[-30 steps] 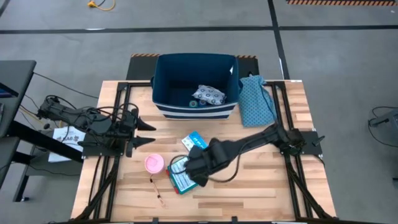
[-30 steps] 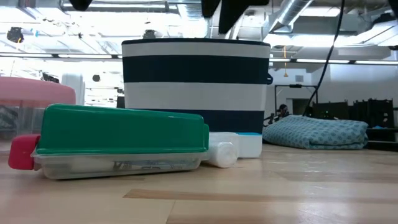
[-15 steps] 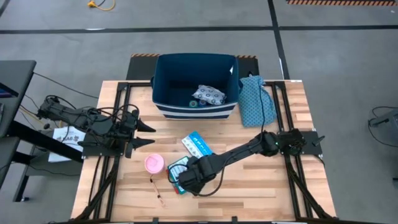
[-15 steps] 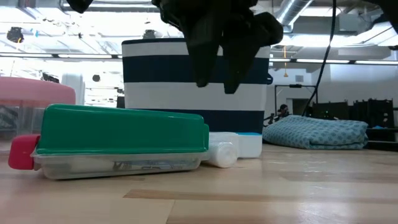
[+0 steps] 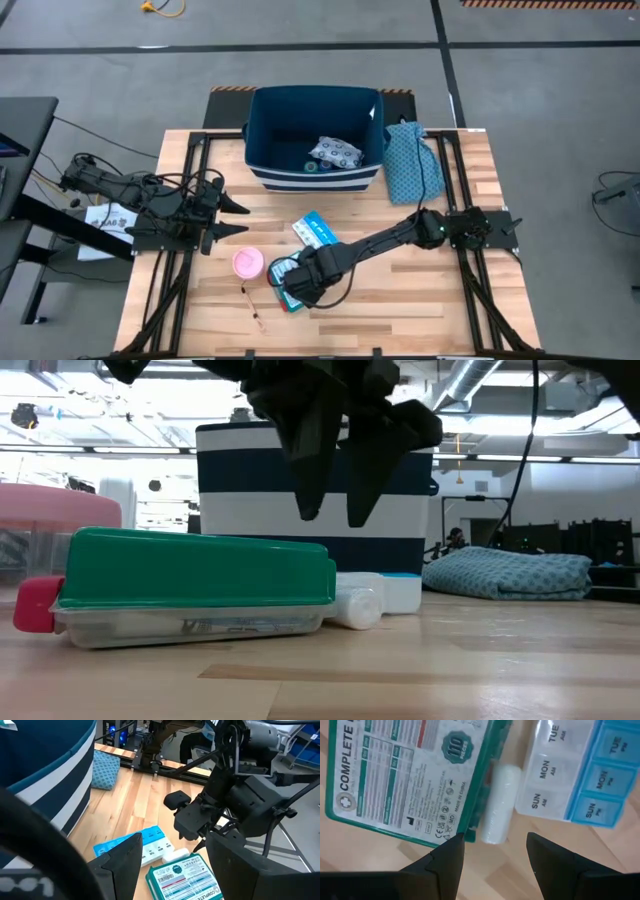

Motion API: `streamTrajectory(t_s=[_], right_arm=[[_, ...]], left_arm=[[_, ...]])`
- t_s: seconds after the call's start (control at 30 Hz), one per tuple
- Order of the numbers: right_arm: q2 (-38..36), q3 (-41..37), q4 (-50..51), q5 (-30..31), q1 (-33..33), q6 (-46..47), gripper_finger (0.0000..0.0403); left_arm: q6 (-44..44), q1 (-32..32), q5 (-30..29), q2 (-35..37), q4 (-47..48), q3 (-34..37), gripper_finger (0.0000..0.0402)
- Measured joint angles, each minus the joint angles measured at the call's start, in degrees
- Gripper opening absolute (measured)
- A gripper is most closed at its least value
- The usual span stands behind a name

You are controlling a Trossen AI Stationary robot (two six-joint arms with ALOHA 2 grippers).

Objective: Pick & place medical supplies in basket/bin
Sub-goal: Put the white gauze into the bin

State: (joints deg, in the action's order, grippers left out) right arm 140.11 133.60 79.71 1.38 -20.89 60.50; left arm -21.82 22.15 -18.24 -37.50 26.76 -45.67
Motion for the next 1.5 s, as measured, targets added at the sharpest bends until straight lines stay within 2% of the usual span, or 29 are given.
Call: streamTrajectory(t_s=[0.43, 0.7, 1.17, 1.5], right_arm=[[0.0, 0.0, 0.1, -2.3, 1.6, -3.8, 0.0207], [0.0, 0.0, 3.8, -4.2, -0.2, -4.0, 0.0207], [3.0, -0.1, 1.7, -4.1, -2.4, -5.1, 0.0207], [4.8, 0.0, -0.8, -4.0, -1.4, -8.2, 0.0207]], left_arm=[[-0.4, 0.0, 0.0, 0.0, 0.0, 0.0, 0.0210], [-0.5, 0.0, 0.0, 0.0, -0.1, 0.0, 0.0210], [-0.5, 0.0, 1.4, 0.0, -0.1, 0.0, 0.0210], [-0.5, 0.0, 1.5, 0.0, -0.2, 0.0, 0.0210]])
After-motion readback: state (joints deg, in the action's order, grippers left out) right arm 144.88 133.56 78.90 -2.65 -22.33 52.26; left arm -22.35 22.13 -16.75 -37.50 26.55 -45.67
